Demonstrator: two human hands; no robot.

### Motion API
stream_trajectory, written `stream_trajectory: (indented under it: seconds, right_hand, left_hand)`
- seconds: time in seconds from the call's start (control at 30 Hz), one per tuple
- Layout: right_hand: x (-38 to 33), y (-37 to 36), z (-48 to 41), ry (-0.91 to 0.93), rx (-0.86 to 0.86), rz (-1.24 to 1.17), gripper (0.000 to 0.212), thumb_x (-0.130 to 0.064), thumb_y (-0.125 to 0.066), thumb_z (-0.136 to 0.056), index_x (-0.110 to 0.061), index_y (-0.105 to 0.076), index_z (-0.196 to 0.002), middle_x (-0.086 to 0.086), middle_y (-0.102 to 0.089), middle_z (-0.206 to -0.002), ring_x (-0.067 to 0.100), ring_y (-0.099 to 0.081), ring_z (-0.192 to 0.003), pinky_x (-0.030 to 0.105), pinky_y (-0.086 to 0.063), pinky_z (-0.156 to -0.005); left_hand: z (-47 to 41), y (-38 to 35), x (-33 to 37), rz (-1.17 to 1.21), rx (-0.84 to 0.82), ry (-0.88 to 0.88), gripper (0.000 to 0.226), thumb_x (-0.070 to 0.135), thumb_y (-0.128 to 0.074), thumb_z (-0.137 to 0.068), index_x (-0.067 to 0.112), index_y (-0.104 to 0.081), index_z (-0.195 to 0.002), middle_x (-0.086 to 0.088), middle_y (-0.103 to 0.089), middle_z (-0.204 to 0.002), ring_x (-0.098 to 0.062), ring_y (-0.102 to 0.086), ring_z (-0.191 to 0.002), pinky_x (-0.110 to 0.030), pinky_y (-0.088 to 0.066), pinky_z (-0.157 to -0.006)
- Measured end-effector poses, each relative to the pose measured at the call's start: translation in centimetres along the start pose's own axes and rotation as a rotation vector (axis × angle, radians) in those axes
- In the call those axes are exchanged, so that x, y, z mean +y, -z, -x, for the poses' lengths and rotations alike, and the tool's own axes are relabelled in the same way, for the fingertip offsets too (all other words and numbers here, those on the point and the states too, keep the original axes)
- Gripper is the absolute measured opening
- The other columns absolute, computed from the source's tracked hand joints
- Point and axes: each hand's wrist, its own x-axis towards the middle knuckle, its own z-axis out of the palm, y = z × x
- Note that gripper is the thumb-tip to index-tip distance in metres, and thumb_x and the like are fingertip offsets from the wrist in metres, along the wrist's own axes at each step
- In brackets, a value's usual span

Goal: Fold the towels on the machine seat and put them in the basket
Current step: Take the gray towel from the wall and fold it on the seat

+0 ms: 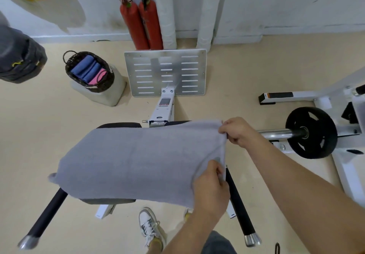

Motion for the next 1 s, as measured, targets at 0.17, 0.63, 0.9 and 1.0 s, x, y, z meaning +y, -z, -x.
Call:
stream_trajectory:
  seconds: [0.17,0.63,0.9,1.0]
  right_hand:
    - [1.2,1.8,0.9,0.146,0.180,0.075,0.026,0.012,-0.055,-0.073,-0.013,-0.052,-0.080,0.004,-0.048,-0.073,0.021,-0.043,-0.060,0.022,-0.029,-0.047]
    - [-3.9,-2.5,8.6,0.615,0.253,0.372,0.042,0.005,-0.041,-0.089,-0.010,-0.065,-0.119,0.010,-0.062,-0.126,0.027,-0.058,-0.113,0.033,-0.042,-0.101]
    - [-9.2,-13.8,13.3,0.837,0.304,0.549,0.033,-0.007,-0.046,-0.093,-0.019,-0.066,-0.117,0.002,-0.064,-0.118,0.022,-0.059,-0.104,0.027,-0.042,-0.081]
    - [-10.7,-18.6,14.5,0.863,0.303,0.562,0.032,-0.009,-0.045,-0.095,-0.017,-0.064,-0.120,0.002,-0.063,-0.119,0.021,-0.059,-0.103,0.022,-0.037,-0.077]
  left_hand:
    - [0.9,-1.7,0.7,0.301,-0.160,0.054,0.049,-0.009,-0.033,-0.082,0.035,-0.051,-0.071,0.019,-0.055,-0.074,-0.004,-0.051,-0.071,-0.021,-0.047,-0.078]
    - [3.9,7.1,-0.7,0.493,-0.067,0.153,0.039,0.001,-0.041,-0.092,0.026,-0.069,-0.084,0.006,-0.057,-0.071,-0.002,-0.048,-0.056,-0.012,-0.039,-0.056]
    - [6.5,17.6,-8.0,0.276,0.119,-0.013,0.042,0.005,-0.043,-0.088,0.036,-0.066,-0.105,0.010,-0.052,-0.087,-0.001,-0.052,-0.079,-0.009,-0.036,-0.063]
    - [7.0,21.4,-11.7,0.216,0.178,-0.047,0.046,0.017,-0.037,-0.078,0.036,-0.065,-0.109,0.012,-0.052,-0.085,0.000,-0.052,-0.083,-0.008,-0.036,-0.068]
